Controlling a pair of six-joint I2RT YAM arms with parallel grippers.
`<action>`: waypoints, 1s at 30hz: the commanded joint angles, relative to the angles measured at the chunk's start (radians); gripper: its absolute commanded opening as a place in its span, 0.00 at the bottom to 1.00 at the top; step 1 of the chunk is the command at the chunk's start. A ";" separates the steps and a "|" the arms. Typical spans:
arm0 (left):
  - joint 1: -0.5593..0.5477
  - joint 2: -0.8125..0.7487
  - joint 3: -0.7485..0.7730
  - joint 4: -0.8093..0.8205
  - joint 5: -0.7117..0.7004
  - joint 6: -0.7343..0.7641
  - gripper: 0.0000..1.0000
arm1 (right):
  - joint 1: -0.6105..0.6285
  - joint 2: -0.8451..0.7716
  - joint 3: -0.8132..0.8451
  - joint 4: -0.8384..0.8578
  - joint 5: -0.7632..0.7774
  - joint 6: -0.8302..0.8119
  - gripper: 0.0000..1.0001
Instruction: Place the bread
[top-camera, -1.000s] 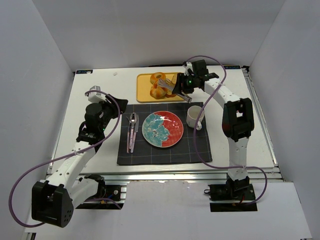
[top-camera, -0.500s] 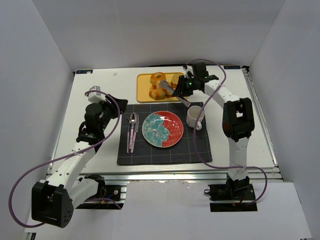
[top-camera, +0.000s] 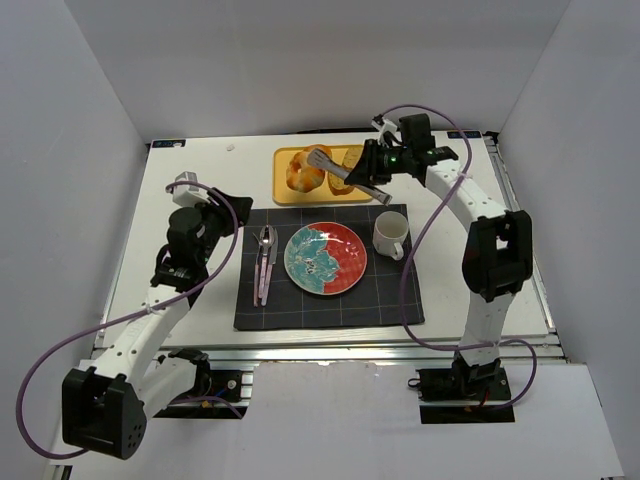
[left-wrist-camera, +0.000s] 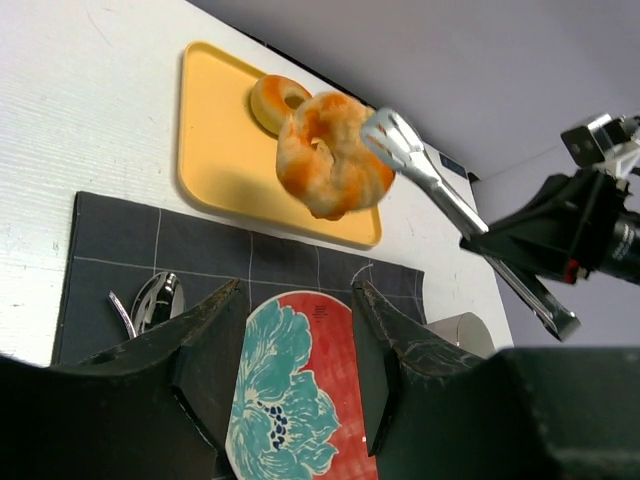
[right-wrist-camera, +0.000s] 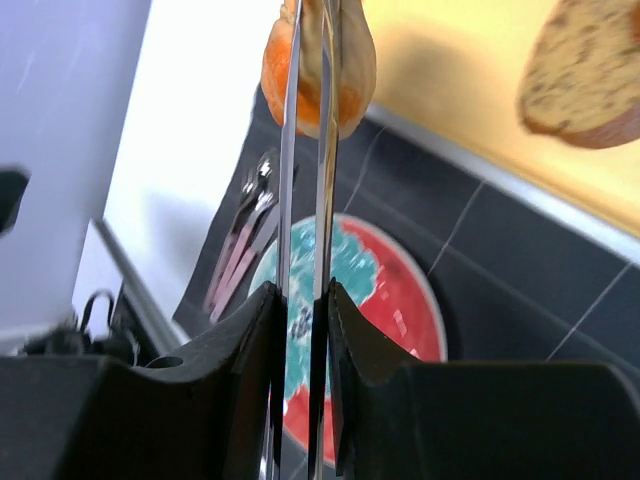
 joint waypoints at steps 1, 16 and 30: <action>0.006 -0.044 -0.001 -0.002 -0.022 0.002 0.56 | -0.004 -0.084 -0.052 -0.031 -0.129 -0.077 0.00; 0.006 -0.063 -0.055 0.041 -0.007 -0.013 0.56 | 0.018 -0.380 -0.462 -0.280 -0.154 -0.513 0.00; 0.006 -0.069 -0.062 0.046 -0.007 -0.012 0.56 | 0.025 -0.333 -0.414 -0.320 -0.070 -0.550 0.43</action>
